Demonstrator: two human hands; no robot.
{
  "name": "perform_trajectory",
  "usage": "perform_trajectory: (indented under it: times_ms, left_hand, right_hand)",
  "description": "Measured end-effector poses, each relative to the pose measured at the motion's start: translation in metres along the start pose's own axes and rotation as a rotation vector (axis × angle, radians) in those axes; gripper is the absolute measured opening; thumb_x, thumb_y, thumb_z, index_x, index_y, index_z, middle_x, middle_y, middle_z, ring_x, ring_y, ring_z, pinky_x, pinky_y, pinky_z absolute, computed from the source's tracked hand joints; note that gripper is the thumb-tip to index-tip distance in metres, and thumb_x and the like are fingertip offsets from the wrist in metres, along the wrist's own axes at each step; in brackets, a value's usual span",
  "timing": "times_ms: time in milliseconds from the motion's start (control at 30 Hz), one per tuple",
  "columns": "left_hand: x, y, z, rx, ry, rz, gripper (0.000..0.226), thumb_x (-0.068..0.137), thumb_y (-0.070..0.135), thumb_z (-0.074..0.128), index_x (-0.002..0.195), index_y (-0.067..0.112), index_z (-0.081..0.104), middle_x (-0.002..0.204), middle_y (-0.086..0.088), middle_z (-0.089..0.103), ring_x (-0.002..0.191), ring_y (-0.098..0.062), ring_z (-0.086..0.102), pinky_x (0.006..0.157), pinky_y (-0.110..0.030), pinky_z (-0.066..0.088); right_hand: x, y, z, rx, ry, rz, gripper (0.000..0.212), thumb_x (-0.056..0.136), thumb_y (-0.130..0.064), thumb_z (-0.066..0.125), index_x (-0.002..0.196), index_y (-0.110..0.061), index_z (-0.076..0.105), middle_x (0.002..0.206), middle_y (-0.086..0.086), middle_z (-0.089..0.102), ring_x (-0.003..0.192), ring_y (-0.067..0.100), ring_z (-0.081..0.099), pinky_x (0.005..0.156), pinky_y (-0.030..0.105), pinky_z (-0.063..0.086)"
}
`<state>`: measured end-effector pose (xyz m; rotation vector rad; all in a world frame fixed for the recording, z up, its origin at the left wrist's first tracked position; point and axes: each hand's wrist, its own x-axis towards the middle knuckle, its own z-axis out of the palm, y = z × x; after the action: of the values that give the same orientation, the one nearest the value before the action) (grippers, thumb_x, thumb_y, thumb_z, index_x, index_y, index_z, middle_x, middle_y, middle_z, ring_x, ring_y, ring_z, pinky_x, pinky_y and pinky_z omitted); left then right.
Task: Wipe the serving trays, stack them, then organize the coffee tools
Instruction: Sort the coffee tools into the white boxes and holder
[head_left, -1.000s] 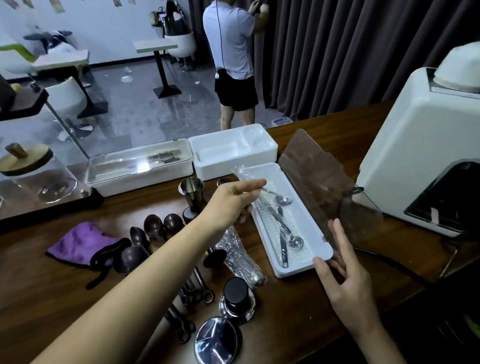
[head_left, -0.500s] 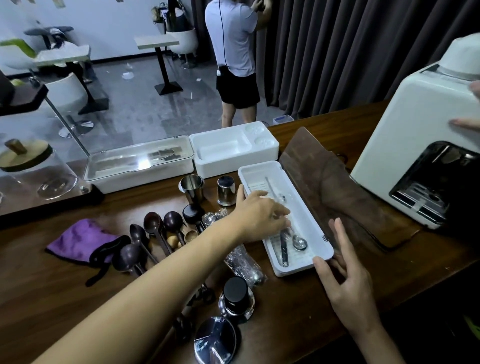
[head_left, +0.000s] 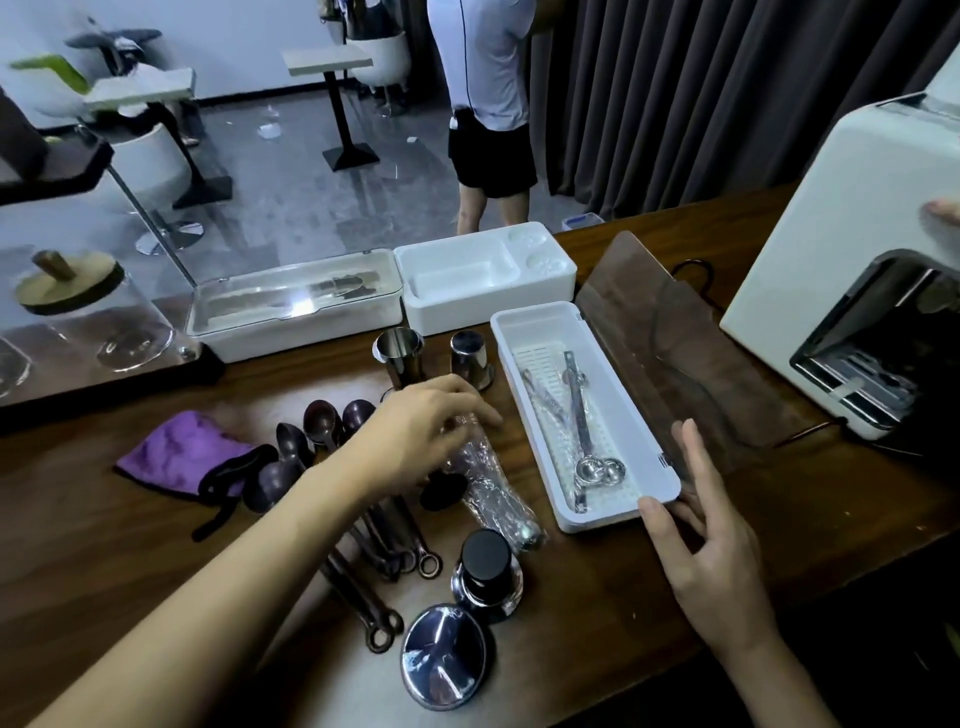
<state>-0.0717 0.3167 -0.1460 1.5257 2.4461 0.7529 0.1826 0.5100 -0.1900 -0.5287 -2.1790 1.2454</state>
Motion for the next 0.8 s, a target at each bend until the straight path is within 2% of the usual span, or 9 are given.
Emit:
perform_trajectory:
  times_ms: [133,333,467,533,733,800]
  left_hand:
    - [-0.001,-0.003,0.008,0.089,-0.196,-0.023,0.030,0.094,0.023,0.069,0.119,0.039,0.072,0.123,0.017,0.059,0.110,-0.009,0.061,0.094,-0.039,0.052]
    - [0.015,0.002,0.004,0.241,-0.291,-0.054,0.038,0.096,0.023,0.064,0.129,0.042,0.066,0.135,0.014,0.053,0.112,-0.015,0.061,0.093,-0.036,0.050]
    - [0.021,0.002,0.001,0.226,-0.344,-0.049,0.016,0.090,0.020,0.063,0.093,0.035,0.069,0.113,0.016,0.055,0.095,-0.013,0.065,0.080,-0.033,0.050]
    - [0.022,0.002,0.001,0.218,-0.335,-0.048,0.015,0.089,0.020,0.062,0.084,0.033,0.065,0.107,0.016,0.055,0.092,-0.012,0.061,0.079,-0.035,0.050]
    - [0.021,-0.005,-0.001,0.206,-0.222,-0.070,0.017,0.099,0.018,0.053,0.091,0.033,0.047,0.082,0.014,0.053,0.081,-0.017,0.053,0.072,-0.037,0.044]
    - [0.018,-0.009,-0.001,0.178,-0.193,-0.065,0.019,0.101,0.021,0.051,0.094,0.035,0.041,0.083,0.010,0.056,0.080,-0.021,0.054,0.073,-0.040,0.047]
  right_hand:
    - [0.001,0.001,0.000,0.001,0.004,0.007,0.072,0.096,-0.036,0.062,0.155,-0.048,0.022,0.156,-0.028,0.034,0.139,-0.002,0.040,0.103,0.014,0.043]
    - [0.000,-0.001,0.000,0.007,0.000,0.018,0.077,0.088,-0.035,0.059,0.155,-0.047,0.024,0.156,-0.027,0.035,0.138,-0.003,0.041,0.103,0.013,0.043]
    - [0.000,-0.001,0.000,0.011,-0.004,0.022,0.077,0.088,-0.035,0.059,0.155,-0.048,0.024,0.155,-0.028,0.035,0.137,-0.006,0.041,0.102,0.011,0.042]
    - [0.000,-0.001,0.000,0.017,-0.006,0.023,0.077,0.088,-0.033,0.060,0.155,-0.047,0.024,0.155,-0.028,0.035,0.137,-0.007,0.042,0.102,0.011,0.042]
    - [0.000,-0.002,0.000,0.031,-0.007,0.029,0.077,0.088,-0.032,0.060,0.155,-0.046,0.025,0.154,-0.030,0.036,0.135,-0.010,0.041,0.100,0.007,0.041]
    - [0.000,-0.001,-0.001,0.026,-0.009,0.031,0.077,0.088,-0.033,0.060,0.155,-0.047,0.024,0.154,-0.030,0.036,0.135,-0.008,0.042,0.101,0.008,0.041]
